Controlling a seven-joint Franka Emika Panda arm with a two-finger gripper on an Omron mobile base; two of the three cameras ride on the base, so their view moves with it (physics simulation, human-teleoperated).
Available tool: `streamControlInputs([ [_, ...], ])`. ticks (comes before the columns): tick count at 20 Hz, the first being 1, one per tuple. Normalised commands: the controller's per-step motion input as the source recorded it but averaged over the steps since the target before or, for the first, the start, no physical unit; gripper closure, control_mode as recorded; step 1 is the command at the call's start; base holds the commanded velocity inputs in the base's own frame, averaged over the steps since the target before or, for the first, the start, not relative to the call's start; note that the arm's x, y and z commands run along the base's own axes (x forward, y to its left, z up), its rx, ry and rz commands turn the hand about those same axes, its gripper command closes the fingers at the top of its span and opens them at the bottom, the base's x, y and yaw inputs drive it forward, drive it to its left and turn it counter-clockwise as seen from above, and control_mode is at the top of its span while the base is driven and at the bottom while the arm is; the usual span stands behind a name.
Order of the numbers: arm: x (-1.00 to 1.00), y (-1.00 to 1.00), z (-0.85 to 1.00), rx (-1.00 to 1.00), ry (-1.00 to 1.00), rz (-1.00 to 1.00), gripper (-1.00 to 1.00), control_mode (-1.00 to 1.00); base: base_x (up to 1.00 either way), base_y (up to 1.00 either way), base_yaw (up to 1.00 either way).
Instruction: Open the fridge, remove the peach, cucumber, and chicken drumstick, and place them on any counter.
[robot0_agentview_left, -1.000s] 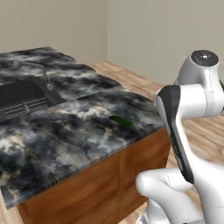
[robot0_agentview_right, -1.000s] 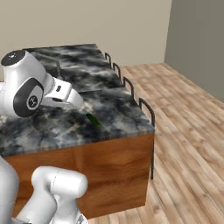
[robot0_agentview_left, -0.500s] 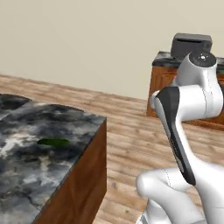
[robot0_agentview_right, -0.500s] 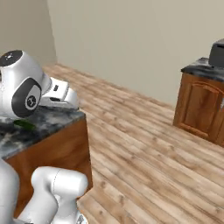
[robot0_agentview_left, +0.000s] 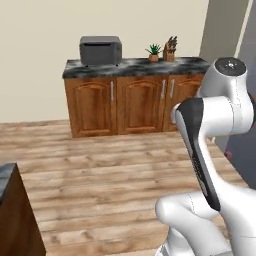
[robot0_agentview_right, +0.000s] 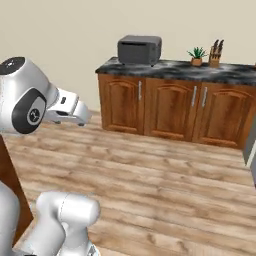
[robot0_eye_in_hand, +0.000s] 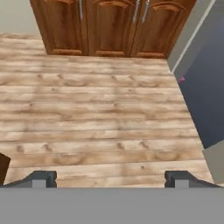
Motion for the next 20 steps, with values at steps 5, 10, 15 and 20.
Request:
streamControlInputs([
  [5, 0.0, 0.0, 0.0, 0.0, 0.0, 0.0, -1.0, 1.0, 0.0, -0.65, -0.79],
  [10, 0.0, 0.0, 0.0, 0.0, 0.0, 0.0, -1.0, 1.0, 0.0, -0.61, -0.81],
  [15, 0.0, 0.0, 0.0, 0.0, 0.0, 0.0, -1.0, 1.0, 0.0, -0.77, -0.77],
  [20, 0.0, 0.0, 0.0, 0.0, 0.0, 0.0, -1.0, 1.0, 0.44, -0.76, -0.49],
])
